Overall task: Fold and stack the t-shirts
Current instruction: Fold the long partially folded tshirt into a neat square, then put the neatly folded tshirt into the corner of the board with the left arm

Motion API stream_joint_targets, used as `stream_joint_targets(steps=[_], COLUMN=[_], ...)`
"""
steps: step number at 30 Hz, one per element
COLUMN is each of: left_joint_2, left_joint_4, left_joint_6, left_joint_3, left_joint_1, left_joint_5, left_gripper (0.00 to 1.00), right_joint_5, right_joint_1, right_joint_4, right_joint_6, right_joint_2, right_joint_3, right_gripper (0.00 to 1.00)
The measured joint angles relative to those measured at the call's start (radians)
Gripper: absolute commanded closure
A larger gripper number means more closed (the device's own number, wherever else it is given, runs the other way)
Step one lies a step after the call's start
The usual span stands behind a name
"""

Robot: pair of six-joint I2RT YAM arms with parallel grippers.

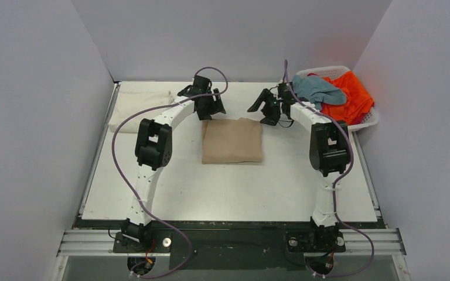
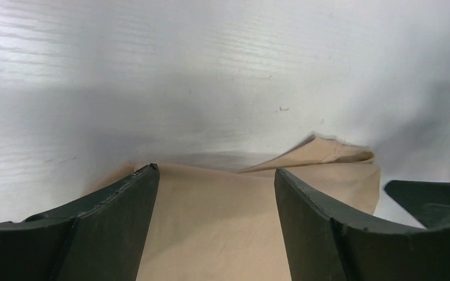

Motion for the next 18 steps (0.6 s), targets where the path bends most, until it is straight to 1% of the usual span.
stream_joint_targets(steps=[1, 3, 7, 9, 11, 12, 14, 15, 18], left_joint_2=[-0.007, -0.043, -0.248, -0.391, -0.492, -0.536, -0.584, -0.589, -0.565], left_joint_4=[-0.019, -0.044, -0.031, -0.025, -0.005, 0.009, 0.028, 0.035, 0.039], left_joint_6=[0.01, 0.027, 0.062, 0.078, 0.09, 0.096, 0.108, 0.114, 0.126], left_joint_3=[0.005, -0.008, -0.179, -0.289, -0.366, -0.401, -0.458, -0.481, -0.539], left_joint_1=[0.001, 0.003, 0.011, 0.018, 0.024, 0.026, 0.031, 0.032, 0.032], left_joint_5=[-0.011, -0.036, -0.087, -0.113, -0.127, -0.132, -0.136, -0.135, -0.121], left_gripper=[0.15, 0.12, 0.11, 0.1, 0.1, 0.1, 0.1, 0.1, 0.09], right_joint_5=[0.018, 0.054, 0.125, 0.156, 0.181, 0.192, 0.224, 0.237, 0.275], right_joint_1=[-0.001, -0.001, -0.007, -0.008, -0.009, -0.009, -0.009, -0.009, -0.009], right_joint_4=[-0.017, -0.06, -0.079, -0.076, -0.071, -0.076, -0.1, -0.115, -0.191], right_joint_6=[-0.014, -0.036, -0.072, -0.084, -0.095, -0.098, -0.107, -0.109, -0.125], right_joint_2=[-0.016, -0.079, -0.333, -0.506, -0.676, -0.736, -0.872, -0.913, -1.028], right_joint_3=[0.011, 0.006, -0.114, -0.228, -0.364, -0.417, -0.55, -0.589, -0.694], right_gripper=[0.11, 0.07, 0.05, 0.04, 0.04, 0.03, 0.03, 0.03, 0.03])
